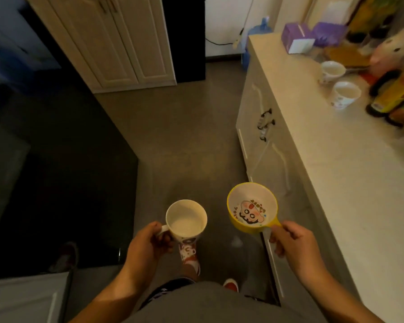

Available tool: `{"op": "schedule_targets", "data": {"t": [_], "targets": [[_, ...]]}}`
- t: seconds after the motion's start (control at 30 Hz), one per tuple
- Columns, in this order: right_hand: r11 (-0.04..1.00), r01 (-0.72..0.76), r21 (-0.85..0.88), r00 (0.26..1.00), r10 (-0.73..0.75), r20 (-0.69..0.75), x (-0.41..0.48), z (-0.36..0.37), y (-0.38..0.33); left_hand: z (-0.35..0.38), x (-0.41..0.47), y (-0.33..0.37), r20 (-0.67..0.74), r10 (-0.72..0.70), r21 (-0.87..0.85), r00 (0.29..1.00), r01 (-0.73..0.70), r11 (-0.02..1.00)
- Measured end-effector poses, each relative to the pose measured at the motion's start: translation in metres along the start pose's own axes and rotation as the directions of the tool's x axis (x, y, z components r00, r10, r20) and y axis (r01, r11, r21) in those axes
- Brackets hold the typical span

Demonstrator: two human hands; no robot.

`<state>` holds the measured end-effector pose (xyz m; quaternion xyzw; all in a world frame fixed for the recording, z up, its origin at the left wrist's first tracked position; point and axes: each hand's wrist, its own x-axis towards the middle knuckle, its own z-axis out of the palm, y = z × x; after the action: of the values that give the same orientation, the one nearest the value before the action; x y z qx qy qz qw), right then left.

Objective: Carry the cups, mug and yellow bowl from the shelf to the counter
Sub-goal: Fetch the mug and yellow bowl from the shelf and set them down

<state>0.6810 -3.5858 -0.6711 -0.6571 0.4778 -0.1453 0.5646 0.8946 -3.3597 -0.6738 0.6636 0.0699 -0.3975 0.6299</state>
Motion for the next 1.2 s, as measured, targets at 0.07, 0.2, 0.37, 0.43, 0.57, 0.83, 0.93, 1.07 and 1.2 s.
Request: {"op": "schedule_targets", "data": {"t": [0.07, 0.2, 0.37, 0.43, 0.57, 0.83, 0.93, 1.07, 1.2], "targets": [[1.000, 0.014, -0.008, 1.000, -0.014, 0.028, 0.037, 0.021, -0.019, -0.004, 0.031, 0.015, -0.039, -0.009, -0.014, 0.999, 0.008, 1.000], [0.998, 0.061, 0.017, 0.997, -0.061, 0.040, 0.102, 0.058, -0.050, -0.008, 0.100, 0.058, -0.053, -0.007, -0.004, 0.999, 0.007, 1.000], [0.996, 0.016, 0.084, 0.999, -0.013, -0.029, 0.158, 0.074, -0.073, 0.001, 0.175, 0.126, 0.020, 0.014, 0.055, 1.000, -0.015, 0.998], [0.998, 0.005, 0.067, 0.997, 0.000, -0.071, 0.172, 0.072, -0.078, 0.012, 0.202, 0.154, 0.034, 0.004, 0.096, 0.999, -0.007, 0.995], [0.997, -0.040, 0.069, 0.985, 0.052, -0.168, 0.190, 0.056, -0.082, 0.049, 0.249, 0.191, 0.076, -0.036, 0.134, 0.997, 0.025, 0.991], [0.984, -0.131, 0.117, 0.936, 0.161, -0.313, 0.258, 0.013, -0.090, 0.172, 0.329, 0.227, 0.173, -0.135, 0.203, 0.976, 0.099, 0.974], [0.985, -0.120, 0.125, 0.922, 0.157, -0.355, 0.295, -0.007, -0.104, 0.229, 0.350, 0.246, 0.219, -0.147, 0.237, 0.965, 0.093, 0.967], [0.982, -0.112, 0.150, 0.906, 0.163, -0.390, 0.341, -0.034, -0.119, 0.297, 0.370, 0.272, 0.312, -0.144, 0.305, 0.939, 0.045, 0.951], [0.981, -0.128, 0.147, 0.880, 0.181, -0.440, 0.367, -0.060, -0.128, 0.353, 0.388, 0.291, 0.359, -0.156, 0.329, 0.920, 0.032, 0.944]]}}
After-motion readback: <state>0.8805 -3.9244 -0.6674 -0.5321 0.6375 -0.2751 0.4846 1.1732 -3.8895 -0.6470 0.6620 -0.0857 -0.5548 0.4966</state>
